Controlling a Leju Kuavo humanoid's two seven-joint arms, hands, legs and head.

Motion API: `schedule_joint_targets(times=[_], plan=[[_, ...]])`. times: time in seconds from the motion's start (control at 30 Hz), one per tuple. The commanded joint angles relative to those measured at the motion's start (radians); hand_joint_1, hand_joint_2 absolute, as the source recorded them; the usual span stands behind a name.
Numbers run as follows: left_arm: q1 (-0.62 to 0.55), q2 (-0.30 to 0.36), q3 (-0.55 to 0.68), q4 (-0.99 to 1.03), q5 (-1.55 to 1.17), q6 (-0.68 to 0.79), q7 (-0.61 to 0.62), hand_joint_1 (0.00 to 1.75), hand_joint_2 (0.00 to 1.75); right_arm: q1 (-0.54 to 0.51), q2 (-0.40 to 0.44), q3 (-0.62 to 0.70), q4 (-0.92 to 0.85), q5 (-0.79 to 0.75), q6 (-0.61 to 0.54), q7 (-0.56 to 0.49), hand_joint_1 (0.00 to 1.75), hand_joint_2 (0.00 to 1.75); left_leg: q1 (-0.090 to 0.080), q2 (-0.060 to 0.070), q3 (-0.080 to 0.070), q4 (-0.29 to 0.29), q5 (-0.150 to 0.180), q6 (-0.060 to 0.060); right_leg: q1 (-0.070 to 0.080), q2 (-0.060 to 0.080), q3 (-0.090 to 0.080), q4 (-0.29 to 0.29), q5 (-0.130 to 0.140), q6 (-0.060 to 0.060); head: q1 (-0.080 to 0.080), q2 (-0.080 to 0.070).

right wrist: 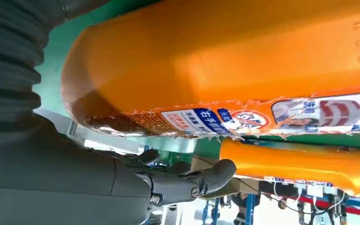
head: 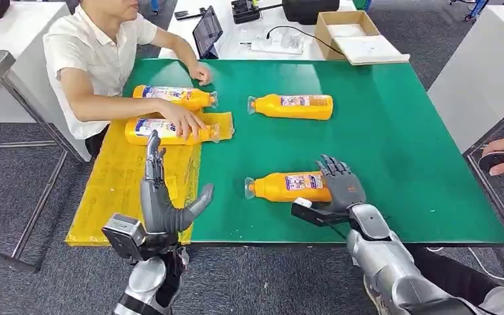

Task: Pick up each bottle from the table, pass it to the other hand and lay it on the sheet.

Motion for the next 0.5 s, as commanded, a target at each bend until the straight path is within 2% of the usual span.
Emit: schedule_joint_targets(times=[0.03, 0.1, 0.17, 0.23, 0.27, 0.43, 0.47, 0.5], plan=[[-0.042, 0.019, -0.017, 0.070, 0.003, -0.005, 0.009, 0.00, 1.75, -0.041, 0.004, 0.057, 0.150, 0.027, 0.063, 0.063, 0.00, 1.75, 0.001, 0.000, 0.002, -0.001, 0.001, -0.002, 0.001, -0.002, 0.002, -0.002, 0.001, -0.002, 0.000, 0.000], [-0.043, 0.019, -0.017, 0.071, 0.003, -0.005, 0.009, 0.00, 1.75, -0.043, 0.005, 0.057, 0.153, 0.027, 0.077, 0.062, 0.00, 1.75, 0.001, -0.001, 0.003, -0.001, 0.001, -0.002, 0.001, -0.002, 0.004, -0.002, 0.001, -0.002, 0.000, 0.000], [-0.045, 0.021, -0.022, 0.075, 0.004, -0.012, 0.014, 0.00, 1.75, -0.050, 0.008, 0.055, 0.170, 0.022, 0.139, 0.064, 0.00, 1.75, 0.001, -0.001, 0.004, -0.001, 0.001, -0.002, 0.002, -0.003, 0.004, -0.002, 0.001, -0.002, 0.000, 0.000], [-0.046, 0.024, -0.024, 0.077, 0.007, -0.021, 0.017, 0.00, 1.75, -0.053, 0.005, 0.055, 0.173, 0.015, 0.204, 0.058, 1.54, 1.75, 0.001, -0.001, 0.005, -0.001, 0.001, -0.001, 0.001, -0.002, 0.006, -0.002, 0.000, -0.001, 0.000, 0.000], [-0.046, 0.024, -0.023, 0.077, 0.007, -0.021, 0.017, 0.00, 1.75, -0.050, 0.001, 0.055, 0.172, 0.014, 0.211, 0.052, 1.75, 1.75, 0.001, -0.001, 0.006, -0.002, 0.002, -0.002, 0.002, -0.003, 0.007, -0.003, 0.001, -0.002, 0.000, 0.000], [-0.040, 0.030, -0.024, 0.091, 0.050, -0.092, 0.081, 0.00, 1.75, -0.031, -0.009, 0.040, 0.165, -0.012, 0.271, 0.045, 1.75, 1.75, 0.001, -0.002, 0.009, -0.001, 0.001, -0.001, 0.001, -0.003, 0.009, -0.002, 0.000, -0.001, 0.000, 0.000], [-0.041, 0.030, -0.024, 0.092, 0.049, -0.092, 0.083, 0.00, 1.75, -0.029, -0.009, 0.037, 0.161, -0.016, 0.265, 0.037, 1.75, 1.75, 0.001, -0.002, 0.009, -0.002, 0.002, -0.001, 0.001, -0.004, 0.009, -0.003, 0.001, -0.002, 0.000, 0.000], [-0.041, 0.027, -0.017, 0.099, 0.043, -0.083, 0.081, 0.00, 1.75, -0.010, -0.005, 0.003, 0.129, -0.063, 0.180, -0.050, 1.75, 1.75, 0.002, -0.003, 0.008, -0.003, 0.002, -0.002, 0.002, -0.005, 0.009, -0.004, 0.001, -0.002, 0.000, 0.000]])
